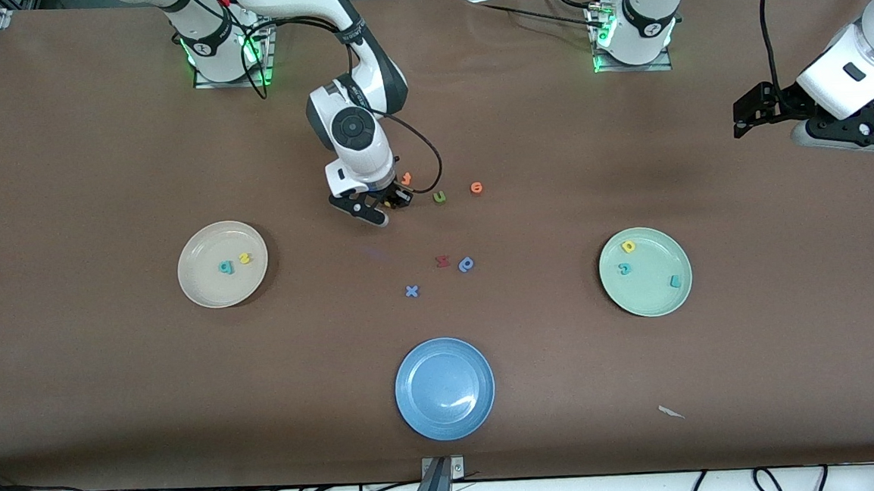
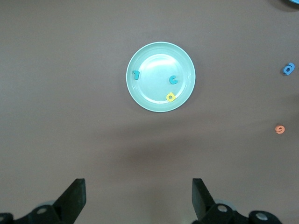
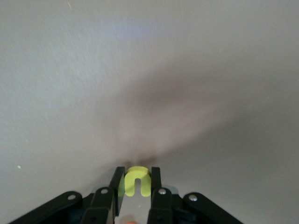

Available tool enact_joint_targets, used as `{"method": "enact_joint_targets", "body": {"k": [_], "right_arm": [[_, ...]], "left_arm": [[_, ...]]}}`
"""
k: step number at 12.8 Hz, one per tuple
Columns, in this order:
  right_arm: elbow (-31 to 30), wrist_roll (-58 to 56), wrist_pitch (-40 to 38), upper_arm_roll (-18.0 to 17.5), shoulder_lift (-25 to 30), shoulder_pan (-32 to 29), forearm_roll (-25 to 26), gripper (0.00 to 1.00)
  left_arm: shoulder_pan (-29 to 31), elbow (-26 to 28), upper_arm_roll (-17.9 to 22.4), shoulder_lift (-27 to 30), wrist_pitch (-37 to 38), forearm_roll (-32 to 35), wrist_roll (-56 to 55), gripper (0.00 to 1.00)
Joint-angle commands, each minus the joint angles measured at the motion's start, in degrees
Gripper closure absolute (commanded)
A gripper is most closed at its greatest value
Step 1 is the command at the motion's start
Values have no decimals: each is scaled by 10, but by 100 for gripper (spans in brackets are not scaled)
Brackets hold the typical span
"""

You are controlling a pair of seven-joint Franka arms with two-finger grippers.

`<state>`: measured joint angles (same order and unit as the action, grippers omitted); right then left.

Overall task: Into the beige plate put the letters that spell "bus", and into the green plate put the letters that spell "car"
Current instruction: 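Carry the yellow u to the beige plate with the right gripper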

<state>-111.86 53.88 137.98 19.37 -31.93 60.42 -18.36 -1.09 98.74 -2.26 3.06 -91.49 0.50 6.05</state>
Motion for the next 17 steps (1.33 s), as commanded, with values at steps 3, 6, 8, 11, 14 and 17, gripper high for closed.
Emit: {"method": "enact_joint_targets", "body": {"k": [3,6,8,11,14,17], "right_arm": [[24,-258,-92,126,1,-4,21,90],[13,-415,-107,202,5,-3,22,90],[0,-527,-107,255,6,-3,21,90],[-21,-649,-97,309,5,-14,17,89],[-19,-659,-97,309,3,-35,-11,0],[16,-657,-135,306,4,-33,-75,0]], "left_arm": [[3,-44,-1,-24,17,-3,-4,0],[3,-41,-2,-22,26,-2,-4,0],[3,-43,-2,-23,26,-2,-4,0],[3,-42,-2,-23,25,-2,-4,0],[3,-43,-2,-23,25,-3,-3,0],[3,-43,-2,-23,25,-3,-3,0]]}}
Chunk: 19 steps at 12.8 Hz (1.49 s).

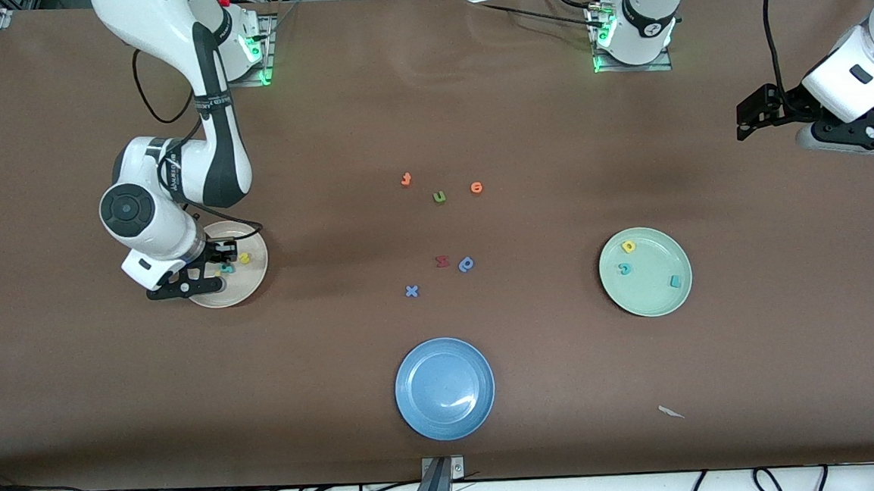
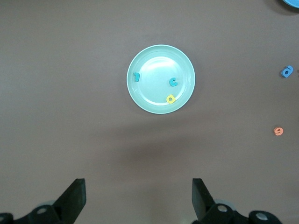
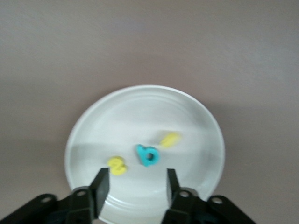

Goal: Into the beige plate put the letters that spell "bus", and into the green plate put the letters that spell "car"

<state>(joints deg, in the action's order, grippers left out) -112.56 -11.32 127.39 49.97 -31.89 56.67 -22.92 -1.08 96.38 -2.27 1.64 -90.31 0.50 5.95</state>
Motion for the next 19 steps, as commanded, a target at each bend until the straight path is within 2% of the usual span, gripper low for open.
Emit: {"method": "enact_joint_targets", "body": {"k": [1,3,6,9,11,13,14,17,18,19], "right_arm": [[44,5,-62,-1,3,5,-41,0],[75,49,-93,-1,0,3,-49,0],[80,107,-99,-5,1,15,-49,0],[115,143,-175,4,1,28,-40,0],[136,146,-229,22,4,27,-36,0],[144,147,-236,21,14,21,-31,0],[143,148,-235,-14,40,-19,-8,0],[142,224,-223,-255,127,-219,169,0],[140,229,-217,-330,149,-290,203,0],[139,226,-217,-389,169,-354,219,0]], "left_arm": [[3,-18,-2,-8,14,-3,-2,0],[3,-18,-2,-8,14,-3,-2,0],[3,-19,-2,-8,14,-3,-2,0],[3,-20,-2,-8,14,-3,-2,0],[3,-19,-2,-8,14,-3,-2,0],[3,-19,-2,-8,14,-3,-2,0],[3,-20,-2,-8,14,-3,-2,0],[3,-19,-2,-8,14,-2,-2,0],[3,-19,-2,-8,14,-3,-2,0],[3,-19,-2,-8,14,-3,-2,0]]}}
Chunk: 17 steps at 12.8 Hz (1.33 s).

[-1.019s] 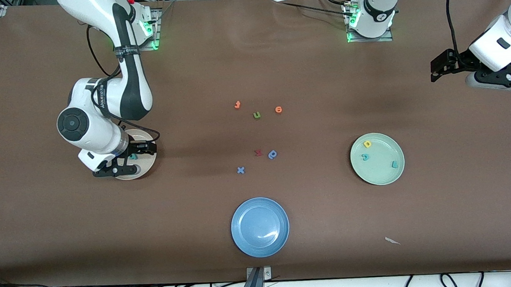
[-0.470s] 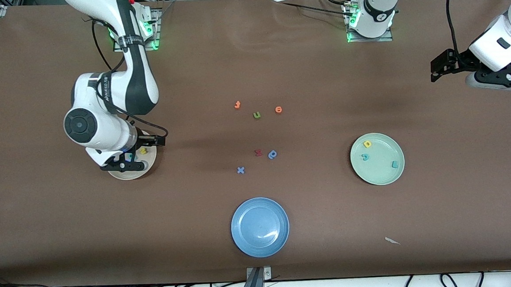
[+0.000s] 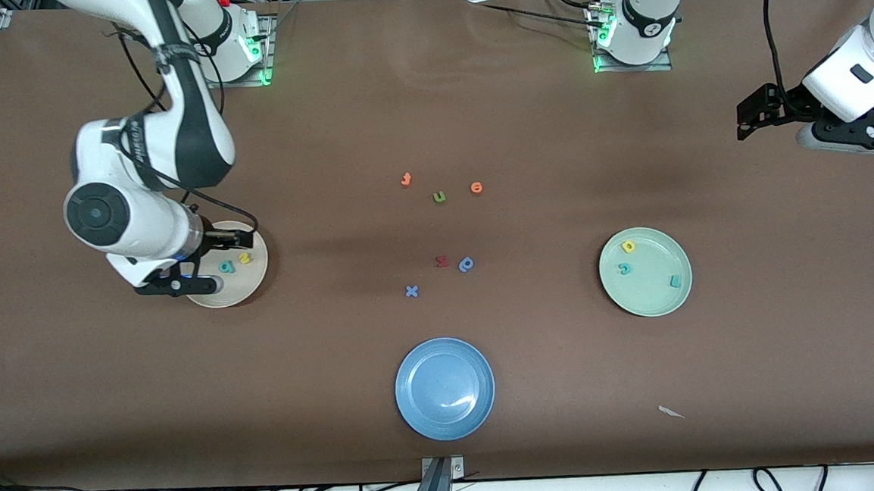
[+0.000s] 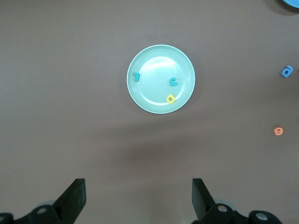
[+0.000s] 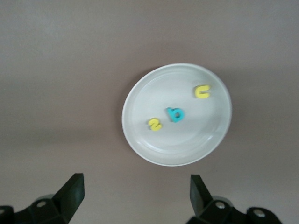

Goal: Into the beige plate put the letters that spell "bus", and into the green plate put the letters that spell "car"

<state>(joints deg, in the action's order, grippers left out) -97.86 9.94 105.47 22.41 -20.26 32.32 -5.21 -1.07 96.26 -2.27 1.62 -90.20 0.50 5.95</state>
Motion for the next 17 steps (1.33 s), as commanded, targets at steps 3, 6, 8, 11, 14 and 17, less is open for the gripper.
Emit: {"method": "enact_joint_targets", "body": {"k": [3,6,8,11,14,17], "right_arm": [[-13,1,-34,-209,117,-217,56,0],[-14,-38,-107,-231,180,-259,63,0],[-12,-64,-120,-231,206,-268,67,0],[-7,-65,-133,-228,218,-266,69,0],[1,-68,-133,-221,222,-264,64,0],[39,-67,-182,-217,215,-266,62,0]], "left_arm": [[3,-19,-2,-8,13,-3,-2,0],[3,-18,-2,-8,13,-3,-2,0],[3,-18,-2,-8,13,-3,-2,0],[3,-19,-2,-8,13,-3,-2,0],[3,-19,-2,-8,13,-3,-2,0],[3,-18,-2,-8,13,-2,-2,0]]}}
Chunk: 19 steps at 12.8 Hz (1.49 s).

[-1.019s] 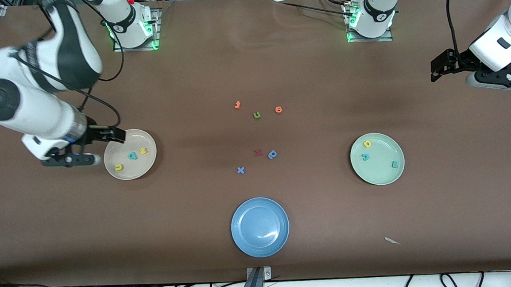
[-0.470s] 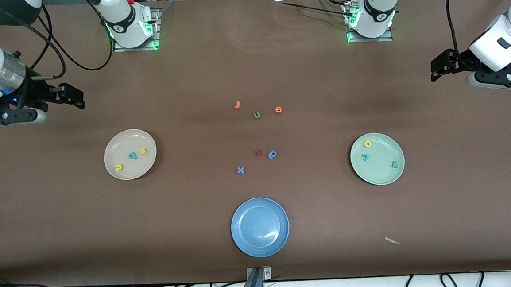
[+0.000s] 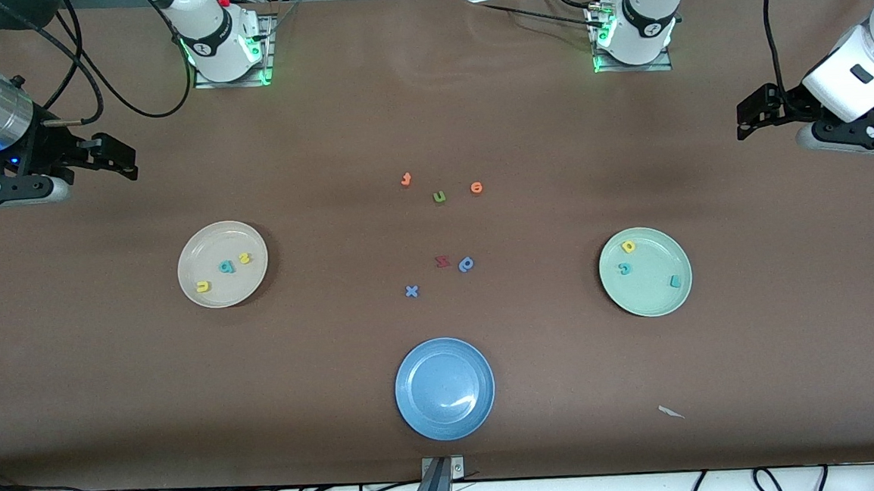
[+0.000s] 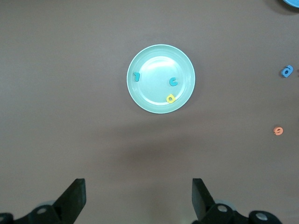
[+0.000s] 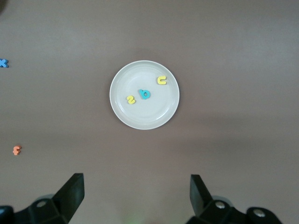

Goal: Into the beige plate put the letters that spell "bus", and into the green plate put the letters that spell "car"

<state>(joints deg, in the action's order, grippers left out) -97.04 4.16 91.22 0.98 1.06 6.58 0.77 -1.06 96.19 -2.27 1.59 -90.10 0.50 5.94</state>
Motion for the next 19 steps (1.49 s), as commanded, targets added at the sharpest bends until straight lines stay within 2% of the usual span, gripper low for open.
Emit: {"method": "enact_joint_targets", "body": {"k": [1,12,19], "right_arm": [[40,-10,-47,-4,-2,-9,2,0],[35,-47,-54,13,-11,-10,2,0],[34,-44,-29,12,-16,-10,1,0]], "left_arm": [[3,-17,-2,-8,12,-3,-2,0],[3,-18,-2,-9,12,-3,-2,0],[3,-19,-2,-9,12,-3,-2,0]]}}
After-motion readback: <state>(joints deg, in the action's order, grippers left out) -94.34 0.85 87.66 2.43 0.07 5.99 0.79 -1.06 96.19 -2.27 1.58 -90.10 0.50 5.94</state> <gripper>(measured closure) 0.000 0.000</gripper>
